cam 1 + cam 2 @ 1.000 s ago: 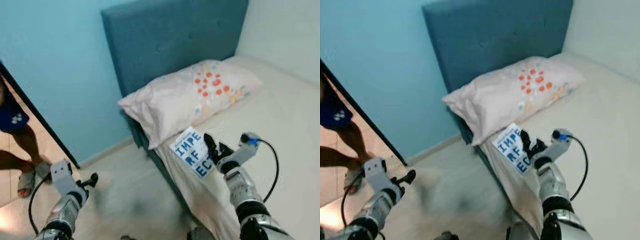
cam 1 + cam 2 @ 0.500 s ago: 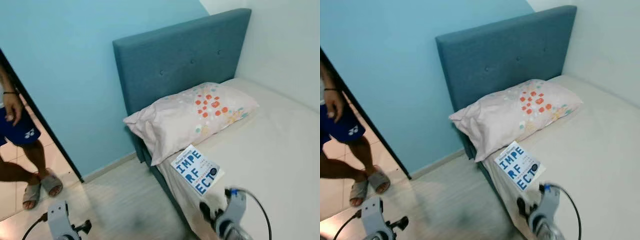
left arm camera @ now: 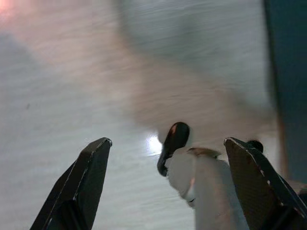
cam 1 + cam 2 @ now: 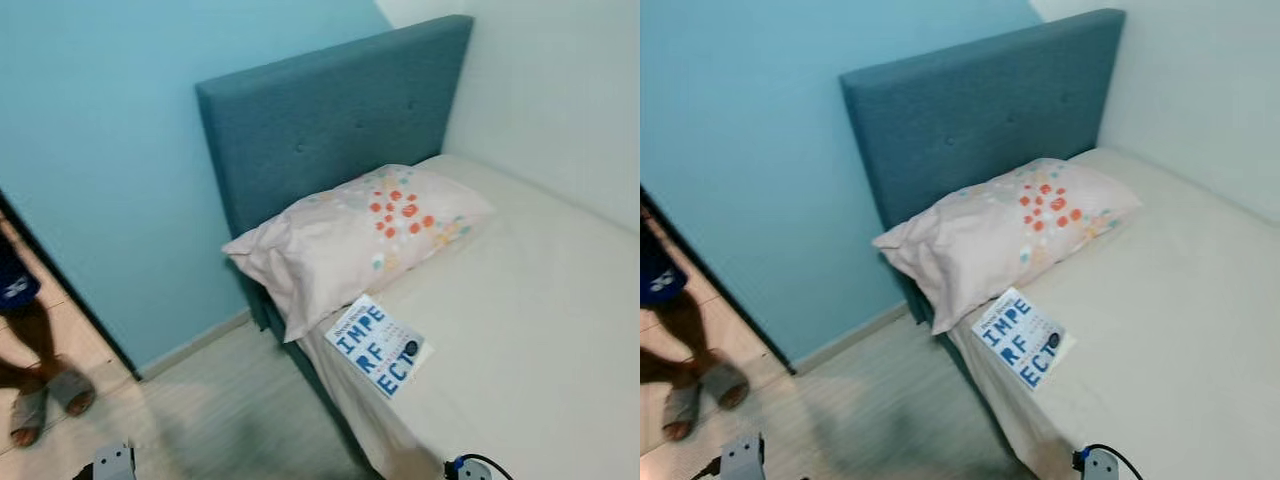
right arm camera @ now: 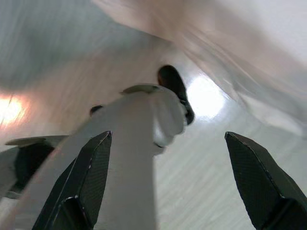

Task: Clean up the room

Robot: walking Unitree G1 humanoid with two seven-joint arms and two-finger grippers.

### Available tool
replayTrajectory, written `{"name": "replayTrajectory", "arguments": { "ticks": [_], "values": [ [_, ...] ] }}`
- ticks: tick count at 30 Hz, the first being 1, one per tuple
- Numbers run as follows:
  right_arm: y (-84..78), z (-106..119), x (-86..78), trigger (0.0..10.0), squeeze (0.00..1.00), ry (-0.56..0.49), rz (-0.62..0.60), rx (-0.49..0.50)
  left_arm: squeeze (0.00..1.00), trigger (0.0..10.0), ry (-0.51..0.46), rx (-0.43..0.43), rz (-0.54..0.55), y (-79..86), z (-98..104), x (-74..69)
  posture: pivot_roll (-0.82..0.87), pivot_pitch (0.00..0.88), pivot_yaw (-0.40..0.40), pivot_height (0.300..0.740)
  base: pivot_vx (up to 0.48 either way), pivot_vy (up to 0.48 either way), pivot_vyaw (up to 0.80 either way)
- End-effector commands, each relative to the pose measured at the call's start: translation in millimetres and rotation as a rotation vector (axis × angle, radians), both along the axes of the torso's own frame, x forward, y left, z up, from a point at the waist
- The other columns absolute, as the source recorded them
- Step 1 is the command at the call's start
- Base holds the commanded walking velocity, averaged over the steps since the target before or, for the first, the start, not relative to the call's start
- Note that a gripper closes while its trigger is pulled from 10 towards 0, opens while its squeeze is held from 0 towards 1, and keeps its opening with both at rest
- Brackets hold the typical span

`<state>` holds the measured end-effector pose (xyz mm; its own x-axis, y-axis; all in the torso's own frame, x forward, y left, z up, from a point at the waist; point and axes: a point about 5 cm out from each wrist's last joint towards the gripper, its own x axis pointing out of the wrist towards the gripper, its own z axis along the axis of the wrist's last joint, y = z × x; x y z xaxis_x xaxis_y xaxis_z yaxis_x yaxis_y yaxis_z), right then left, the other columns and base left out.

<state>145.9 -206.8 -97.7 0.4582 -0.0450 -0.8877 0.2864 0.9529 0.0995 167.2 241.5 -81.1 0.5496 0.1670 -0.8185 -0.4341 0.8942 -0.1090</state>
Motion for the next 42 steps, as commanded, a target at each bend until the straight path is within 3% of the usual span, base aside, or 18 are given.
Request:
{"name": "replayTrajectory", "arguments": {
  "ticks": [1, 9, 25, 42],
  "values": [
    [0.8, -5, -14.2, 10.0, 0.0, 0.052, 0.004, 0.004, 0.0, 10.0, 0.022, -0.006, -0.007, -2.4, -3, -6.1, -0.08, 0.071, 0.038, 0.74, -0.48, 0.0, -0.73],
    [-10.9, -4, -15.1, 10.0, 0.0, 0.066, 0.051, -0.069, 0.0, 10.0, 0.022, -0.011, -0.036, -6.4, -6, -11.2, -0.08, 0.048, 0.021, 0.74, -0.48, 0.0, -0.29],
    [-8.4, -2, -7.6, 10.0, 0.0, 0.058, 0.096, -0.092, 0.0, 10.0, 0.037, -0.004, -0.055, -8.0, -7, -11.6, -0.08, 0.042, 0.013, 0.74, -0.48, 0.0, 0.0],
    [-4.9, -3, -10.8, 10.0, 0.0, 0.068, 0.085, -0.081, 0.0, 10.0, 0.043, 0.009, -0.079, -5.9, -5, -9.4, -0.08, 0.05, 0.026, 0.74, -0.415, 0.0, 0.0]
  ]
}}
